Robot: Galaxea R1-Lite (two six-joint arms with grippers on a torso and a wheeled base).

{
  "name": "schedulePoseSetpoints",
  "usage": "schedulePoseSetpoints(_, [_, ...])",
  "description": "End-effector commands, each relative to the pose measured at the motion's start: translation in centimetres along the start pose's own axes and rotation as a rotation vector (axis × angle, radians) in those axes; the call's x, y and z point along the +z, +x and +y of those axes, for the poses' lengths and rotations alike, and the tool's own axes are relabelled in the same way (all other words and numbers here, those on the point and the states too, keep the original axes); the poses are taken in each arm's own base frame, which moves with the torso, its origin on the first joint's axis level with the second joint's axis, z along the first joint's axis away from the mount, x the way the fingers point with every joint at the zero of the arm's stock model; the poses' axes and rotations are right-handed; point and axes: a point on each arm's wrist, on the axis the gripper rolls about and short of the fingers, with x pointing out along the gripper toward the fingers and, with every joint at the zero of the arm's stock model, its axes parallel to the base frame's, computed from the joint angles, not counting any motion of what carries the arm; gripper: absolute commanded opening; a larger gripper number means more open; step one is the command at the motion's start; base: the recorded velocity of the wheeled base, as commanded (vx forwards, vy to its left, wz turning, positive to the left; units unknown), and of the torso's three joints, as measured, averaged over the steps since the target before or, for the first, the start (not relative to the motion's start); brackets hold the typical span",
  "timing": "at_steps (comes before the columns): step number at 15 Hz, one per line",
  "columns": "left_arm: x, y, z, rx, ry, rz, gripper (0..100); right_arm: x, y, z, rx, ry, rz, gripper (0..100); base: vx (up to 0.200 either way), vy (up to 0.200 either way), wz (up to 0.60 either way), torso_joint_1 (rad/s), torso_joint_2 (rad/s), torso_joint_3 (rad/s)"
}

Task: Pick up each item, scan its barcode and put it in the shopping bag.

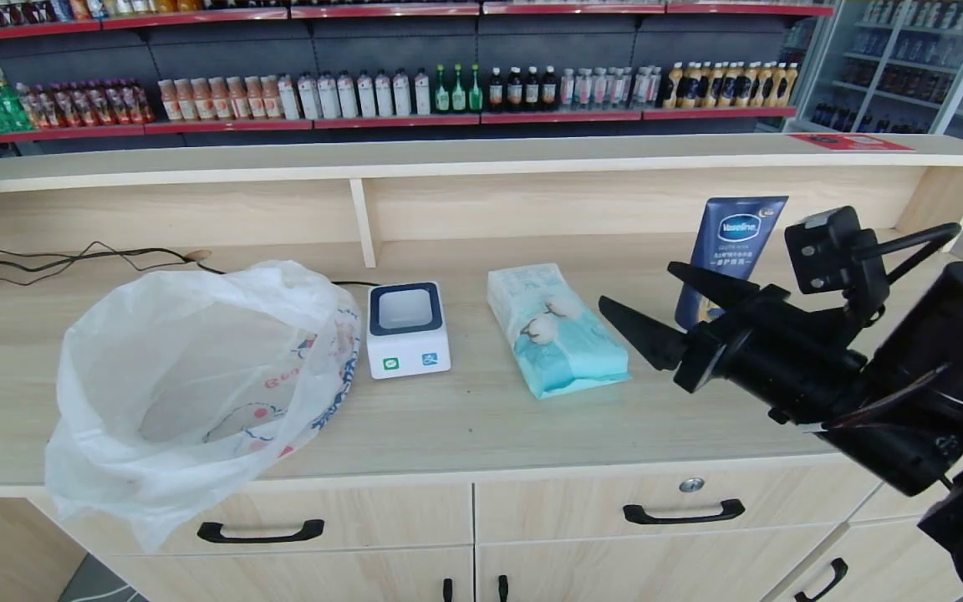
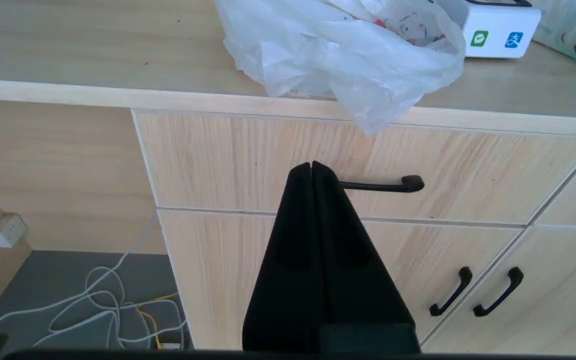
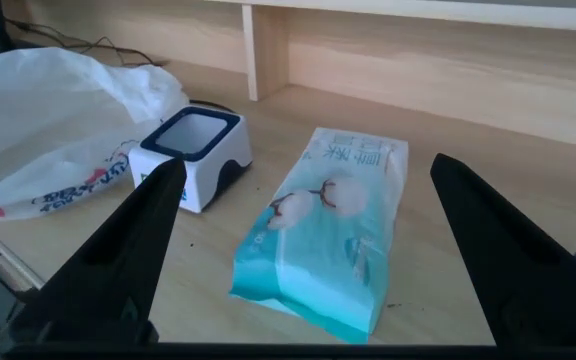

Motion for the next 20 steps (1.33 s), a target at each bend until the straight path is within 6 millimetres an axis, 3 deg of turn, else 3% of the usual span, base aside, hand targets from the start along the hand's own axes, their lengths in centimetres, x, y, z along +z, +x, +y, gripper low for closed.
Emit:
schedulePoseSetpoints(1, [0.0, 0.0, 0.0, 0.0, 0.0, 0.001, 0, -1.4, 2.4, 0.1, 0.018, 0.01, 0.06, 100, 0.0, 0.0, 0.0, 0.0, 0.0, 0.0])
schedulePoseSetpoints(3, [0.0, 0.0, 0.0, 0.0, 0.0, 0.001, 0, -0.3, 4.8, -0.7, -0.033, 0.014, 0.067, 100, 0.0, 0.0, 0.0, 0.0, 0.0, 0.0])
schedulePoseSetpoints(6, [0.0, 0.0, 0.0, 0.0, 0.0, -0.001, 0, 1.6, 6.2, -1.7, -0.07, 0.072, 0.174, 100, 0.0, 0.0, 0.0, 0.0, 0.0, 0.0])
schedulePoseSetpoints(9, [0.0, 0.0, 0.0, 0.0, 0.0, 0.001, 0, 2.1, 7.6, -2.1, -0.074, 0.093, 0.242, 100, 0.0, 0.0, 0.0, 0.0, 0.0, 0.0])
schedulePoseSetpoints(13, [0.0, 0.0, 0.0, 0.0, 0.001, 0.001, 0, 1.5, 8.7, -2.4, -0.138, 0.133, 0.436, 100, 0.0, 0.0, 0.0, 0.0, 0.0, 0.0])
schedulePoseSetpoints(20, [0.0, 0.0, 0.0, 0.0, 0.0, 0.001, 0, -0.9, 10.7, -2.4, -0.136, 0.12, 0.516, 100, 0.0, 0.0, 0.0, 0.0, 0.0, 0.0])
